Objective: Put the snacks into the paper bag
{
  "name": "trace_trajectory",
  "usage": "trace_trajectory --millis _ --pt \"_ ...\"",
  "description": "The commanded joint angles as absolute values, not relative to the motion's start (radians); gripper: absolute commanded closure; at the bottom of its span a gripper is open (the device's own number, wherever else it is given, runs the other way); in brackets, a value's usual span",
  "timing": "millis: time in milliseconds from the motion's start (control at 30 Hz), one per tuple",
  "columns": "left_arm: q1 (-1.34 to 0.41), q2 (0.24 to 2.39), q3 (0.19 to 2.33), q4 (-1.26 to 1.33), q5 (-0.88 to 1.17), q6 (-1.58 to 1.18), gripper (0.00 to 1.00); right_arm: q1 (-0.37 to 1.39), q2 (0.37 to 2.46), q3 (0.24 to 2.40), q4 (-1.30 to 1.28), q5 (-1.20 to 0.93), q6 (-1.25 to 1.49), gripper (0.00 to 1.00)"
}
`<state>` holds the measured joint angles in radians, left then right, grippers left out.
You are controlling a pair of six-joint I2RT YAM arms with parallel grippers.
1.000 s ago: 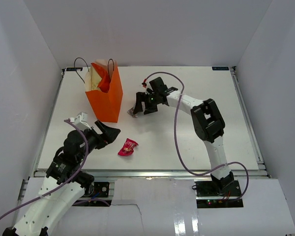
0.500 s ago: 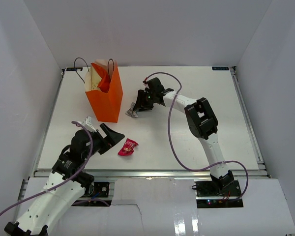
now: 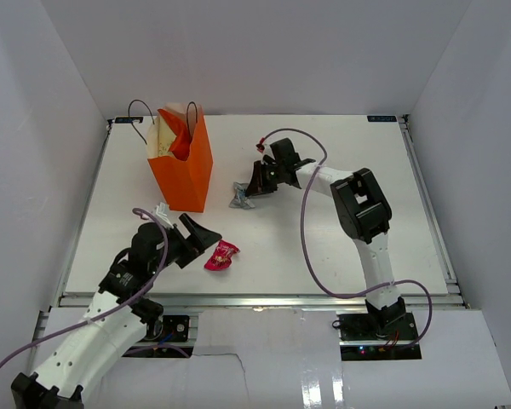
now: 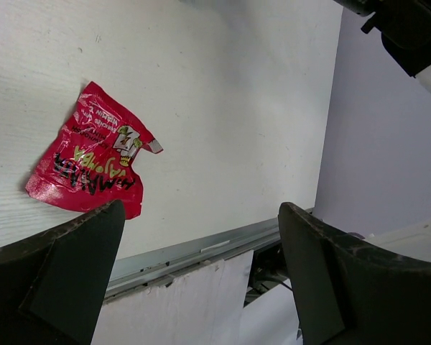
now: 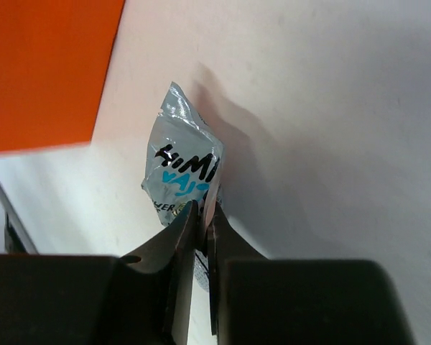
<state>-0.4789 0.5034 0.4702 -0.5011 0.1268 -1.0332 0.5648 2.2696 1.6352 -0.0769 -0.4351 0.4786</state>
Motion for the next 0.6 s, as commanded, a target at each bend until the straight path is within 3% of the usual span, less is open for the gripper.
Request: trace_trajectory --millis 0,200,433,567 --pt "-0.476 0.552 0.446 -0.387 0.181 -1.045 0.02 0.505 2.171 1.534 -0.035 -0.666 0.278 0.92" --pt "-0.492 0.69 0.42 -0.13 0.271 -0.973 0.02 0.468 2.005 1.365 -0.219 -0.948 0.013 0.92" --pt "-0.638 0.981 0.482 0.109 0.324 -0.888 0.02 0.471 1.813 1.171 -0.258 -0.983 -0.101 0.92" --pt "-0.707 1.127 0.544 0.141 0.295 -0.882 0.08 0.471 1.766 1.147 -0.297 -1.011 -0.136 0.92"
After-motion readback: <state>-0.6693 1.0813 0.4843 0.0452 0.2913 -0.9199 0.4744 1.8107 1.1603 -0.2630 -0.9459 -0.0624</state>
